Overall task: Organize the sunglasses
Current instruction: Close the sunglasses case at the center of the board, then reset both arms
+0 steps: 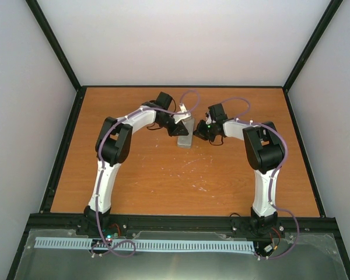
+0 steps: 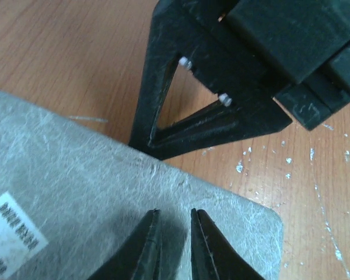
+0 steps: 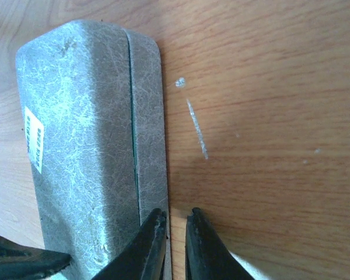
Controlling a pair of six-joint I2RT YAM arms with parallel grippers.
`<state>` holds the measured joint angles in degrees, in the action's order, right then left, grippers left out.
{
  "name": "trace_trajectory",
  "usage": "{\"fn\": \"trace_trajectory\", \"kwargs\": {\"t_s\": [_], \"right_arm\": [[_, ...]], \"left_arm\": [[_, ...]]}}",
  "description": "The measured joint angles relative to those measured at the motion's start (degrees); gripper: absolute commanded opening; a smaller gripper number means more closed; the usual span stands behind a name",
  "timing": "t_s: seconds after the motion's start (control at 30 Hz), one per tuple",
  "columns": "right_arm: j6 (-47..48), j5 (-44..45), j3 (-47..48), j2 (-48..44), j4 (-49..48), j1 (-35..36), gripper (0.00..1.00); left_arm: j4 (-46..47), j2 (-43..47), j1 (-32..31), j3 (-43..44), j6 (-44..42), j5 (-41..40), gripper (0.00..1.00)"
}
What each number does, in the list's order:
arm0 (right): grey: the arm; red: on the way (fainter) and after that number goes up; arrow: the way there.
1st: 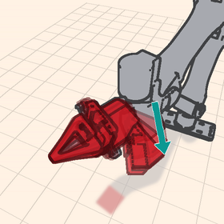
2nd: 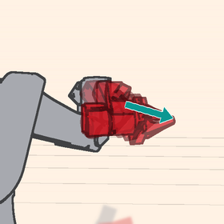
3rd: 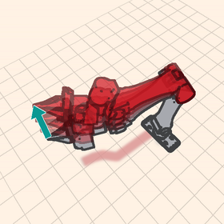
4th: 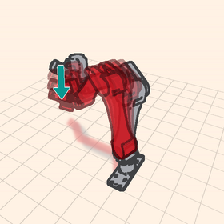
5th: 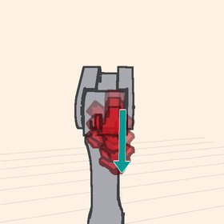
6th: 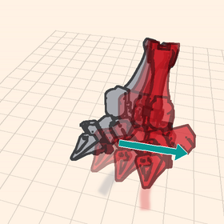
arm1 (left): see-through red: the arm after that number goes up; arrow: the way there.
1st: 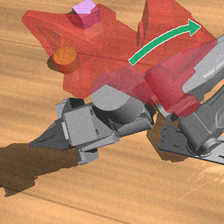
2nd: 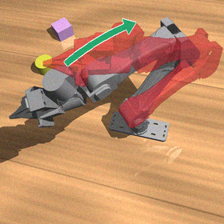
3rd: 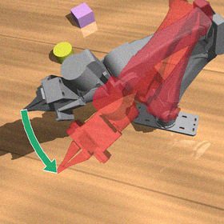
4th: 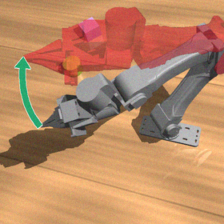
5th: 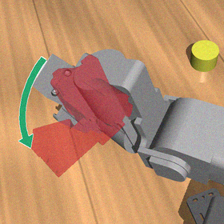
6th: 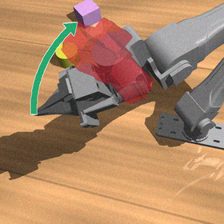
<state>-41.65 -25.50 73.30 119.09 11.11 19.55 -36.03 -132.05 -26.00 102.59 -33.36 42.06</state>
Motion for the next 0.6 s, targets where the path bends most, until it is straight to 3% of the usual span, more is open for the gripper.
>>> {"fn": "trace_trajectory", "kwargs": {"t_s": [0.07, 0.1, 0.23, 0.3, 0.43, 0.6], "right_arm": [[0.15, 0.11, -0.15, -0.07, -0.04, 0.0, 0.1], [0.33, 0.35, -0.22, -0.22, 0.02, 0.0, 0.11], [2.16, 4.26, -1.62, -3.67, 5.57, -0.04, 0.28], [4.81, 8.07, -1.79, -6.43, 10.95, -0.5, 0.44], [12.22, 13.66, -1.75, -13.09, 18.49, -2.56, 0.98], [21.42, 13.7, -3.56, -23.43, 20.33, -6.08, 1.0]], "left_arm": [[-0.37, -0.46, -0.37, 0.85, -0.11, -0.09, 0.14], [-0.66, -0.55, -0.44, 1.22, -0.22, -0.33, 0.19], [-1.2, 0.83, 0.5, 1.29, 0.13, -1.38, 0.66], [-0.85, 3.26, 2.05, 1.29, 1.05, -1.84, 0.75], [1.27, 13.31, 7.78, 1.31, 4.35, -3.69, 0.99], [7.45, 29.77, 13.88, -2.97, 11.19, -7.06, 1.0]]}}
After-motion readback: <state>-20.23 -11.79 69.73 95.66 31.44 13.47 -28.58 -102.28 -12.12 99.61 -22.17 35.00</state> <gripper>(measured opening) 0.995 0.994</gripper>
